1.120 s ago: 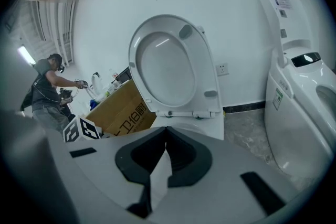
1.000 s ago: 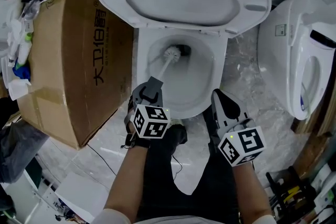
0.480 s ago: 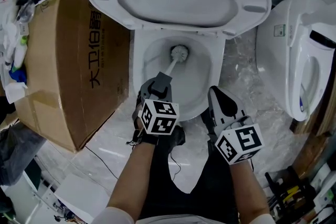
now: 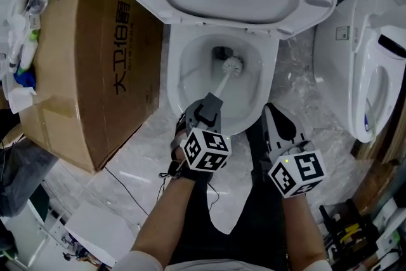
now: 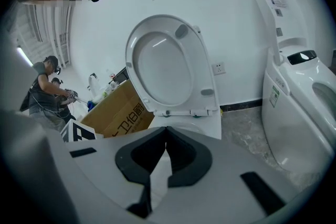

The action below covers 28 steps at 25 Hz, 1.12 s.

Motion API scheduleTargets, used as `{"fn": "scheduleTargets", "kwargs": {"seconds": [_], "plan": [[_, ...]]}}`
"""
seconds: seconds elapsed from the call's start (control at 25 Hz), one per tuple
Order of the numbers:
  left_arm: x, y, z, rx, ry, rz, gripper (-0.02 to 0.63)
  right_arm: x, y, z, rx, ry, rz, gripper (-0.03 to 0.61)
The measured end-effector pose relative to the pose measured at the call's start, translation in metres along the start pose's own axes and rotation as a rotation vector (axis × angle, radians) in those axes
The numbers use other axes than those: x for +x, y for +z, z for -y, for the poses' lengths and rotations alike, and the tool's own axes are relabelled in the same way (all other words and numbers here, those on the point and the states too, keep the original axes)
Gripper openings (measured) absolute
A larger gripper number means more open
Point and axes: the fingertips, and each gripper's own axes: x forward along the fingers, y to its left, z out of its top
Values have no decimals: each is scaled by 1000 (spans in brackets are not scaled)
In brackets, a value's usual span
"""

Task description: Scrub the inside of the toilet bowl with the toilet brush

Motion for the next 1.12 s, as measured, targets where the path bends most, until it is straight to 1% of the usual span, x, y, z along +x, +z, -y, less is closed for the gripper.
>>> {"fn": "scheduleTargets", "kwargs": {"seconds": [0.12,0.28,0.36,0.48,0.92,1.0,1.12], "plan": [[-4,-19,-1,38,5,-41,152,-1,-6,-7,5,2,-7,12],[-7,-44,-11,84,33,-91,152,5,-13,-19,0,15,-15,12],[-7,-51,-17,93,44,-102,152,8,-15,-22,-3,20,-17,12],[-4,-52,-24,99,47,-104,152,13,-17,-24,-7,24,-20,13],[45,-33,-32,56,42,-80,152,40,-20,-8,-25,24,-19,12],[52,-28,-36,37,44,-72,153,45,-19,-4,-33,28,-17,12],[56,-24,-43,-15,45,-54,152,52,-15,0,-45,37,-18,13]]}}
